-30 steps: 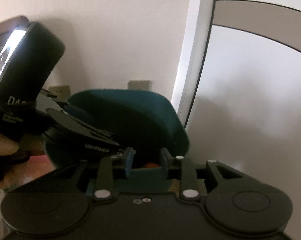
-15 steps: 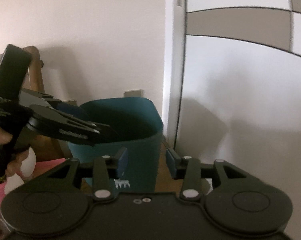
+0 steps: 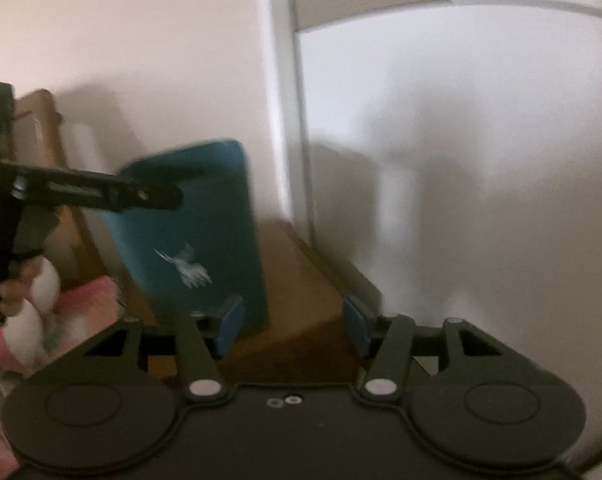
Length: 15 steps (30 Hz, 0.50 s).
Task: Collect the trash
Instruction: 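Lower both tools back toward the red mesh bag on the floor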
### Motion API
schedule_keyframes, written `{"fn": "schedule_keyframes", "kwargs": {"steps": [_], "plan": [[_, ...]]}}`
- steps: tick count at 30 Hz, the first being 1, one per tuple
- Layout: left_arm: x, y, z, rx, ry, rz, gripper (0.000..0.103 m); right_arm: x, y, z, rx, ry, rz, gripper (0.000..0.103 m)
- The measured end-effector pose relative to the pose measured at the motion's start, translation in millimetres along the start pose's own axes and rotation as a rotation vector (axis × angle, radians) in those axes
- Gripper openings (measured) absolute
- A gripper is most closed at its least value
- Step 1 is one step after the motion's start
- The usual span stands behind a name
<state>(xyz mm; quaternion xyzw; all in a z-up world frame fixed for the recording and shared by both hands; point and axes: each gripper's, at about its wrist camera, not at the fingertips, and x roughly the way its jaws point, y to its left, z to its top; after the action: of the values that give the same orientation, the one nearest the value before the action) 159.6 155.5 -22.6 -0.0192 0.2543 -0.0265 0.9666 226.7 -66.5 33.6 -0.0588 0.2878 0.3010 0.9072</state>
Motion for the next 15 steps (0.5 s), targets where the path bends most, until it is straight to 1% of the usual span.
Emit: {"fn": "schedule_keyframes", "kwargs": {"steps": [5,6,9,11,14,15], "plan": [[33.5,-22.5,-29.2,-0.037,-0.003,-0.089,0.103,10.8,-39.6,-48.0,0.033,0.044,-0.057,0.055],[43.6,-27.3,-35.4,-0.043,0.010,-0.106,0.103,14.1,-47.0,-58.3,0.043,0.055,-0.069,0.055],[80.3,-43.9,-56.0,-0.053,0.072,-0.147,0.103,31.2,-71.2,-91.6,0.072,0.102,-0.107,0.055],[107.5,-53.3,-70.6,-0.055,0.132,-0.173,0.103,39.9,-85.7,-116.7,0.089,0.136,-0.125,0.055],[147.1,-65.8,-101.3,-0.071,0.211,-0.216,0.103,61.0,-108.0,-152.0,0.117,0.191,-0.154,0.056],[161.2,-70.9,-113.8,-0.071,0.236,-0.218,0.103,69.9,-116.9,-165.2,0.139,0.211,-0.163,0.055]]}}
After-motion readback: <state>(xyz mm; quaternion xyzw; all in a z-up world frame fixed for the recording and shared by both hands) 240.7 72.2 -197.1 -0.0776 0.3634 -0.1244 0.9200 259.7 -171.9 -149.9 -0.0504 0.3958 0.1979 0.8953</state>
